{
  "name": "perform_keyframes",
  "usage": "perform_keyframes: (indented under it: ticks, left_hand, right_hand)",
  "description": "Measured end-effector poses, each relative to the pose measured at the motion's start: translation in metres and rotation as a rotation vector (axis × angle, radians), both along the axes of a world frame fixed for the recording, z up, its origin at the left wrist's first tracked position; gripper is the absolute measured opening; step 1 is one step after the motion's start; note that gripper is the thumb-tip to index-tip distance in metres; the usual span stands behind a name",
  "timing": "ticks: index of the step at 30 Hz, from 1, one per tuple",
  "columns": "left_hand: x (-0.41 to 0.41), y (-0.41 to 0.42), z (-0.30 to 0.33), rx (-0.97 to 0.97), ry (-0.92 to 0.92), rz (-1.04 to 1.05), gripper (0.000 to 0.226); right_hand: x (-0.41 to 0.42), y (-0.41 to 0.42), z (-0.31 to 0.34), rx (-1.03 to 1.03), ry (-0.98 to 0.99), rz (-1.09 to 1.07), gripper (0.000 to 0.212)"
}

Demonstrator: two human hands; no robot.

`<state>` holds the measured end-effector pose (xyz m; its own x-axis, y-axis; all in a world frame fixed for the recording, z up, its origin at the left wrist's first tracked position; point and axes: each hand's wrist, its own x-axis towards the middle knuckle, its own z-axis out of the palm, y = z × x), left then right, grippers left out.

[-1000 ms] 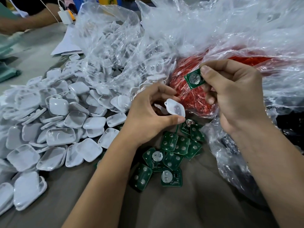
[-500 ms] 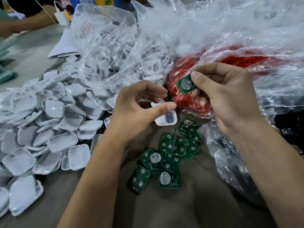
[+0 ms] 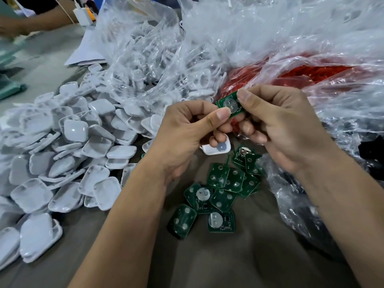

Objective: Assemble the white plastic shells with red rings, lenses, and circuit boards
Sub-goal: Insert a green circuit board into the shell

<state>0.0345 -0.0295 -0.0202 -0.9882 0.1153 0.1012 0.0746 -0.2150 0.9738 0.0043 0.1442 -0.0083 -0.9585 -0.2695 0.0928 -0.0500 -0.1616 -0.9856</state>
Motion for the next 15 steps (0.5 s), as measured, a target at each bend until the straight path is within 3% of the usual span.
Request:
perform_keyframes:
  ticks: [5,15]
  left_hand:
    - [0.0001,0.0016,0.0012,0.005,0.038,-0.016,0.026]
    - [0.0009,-0.001,0.0017,-0.015,0.081,-0.031,0.025]
  right_hand:
    - [0.0018,0.0001,0.0037,-0.133,-0.145,0.095,0.017]
    - [0.0015,-0.0003,0.0032,-0.263,-0.3,0.186,0.015]
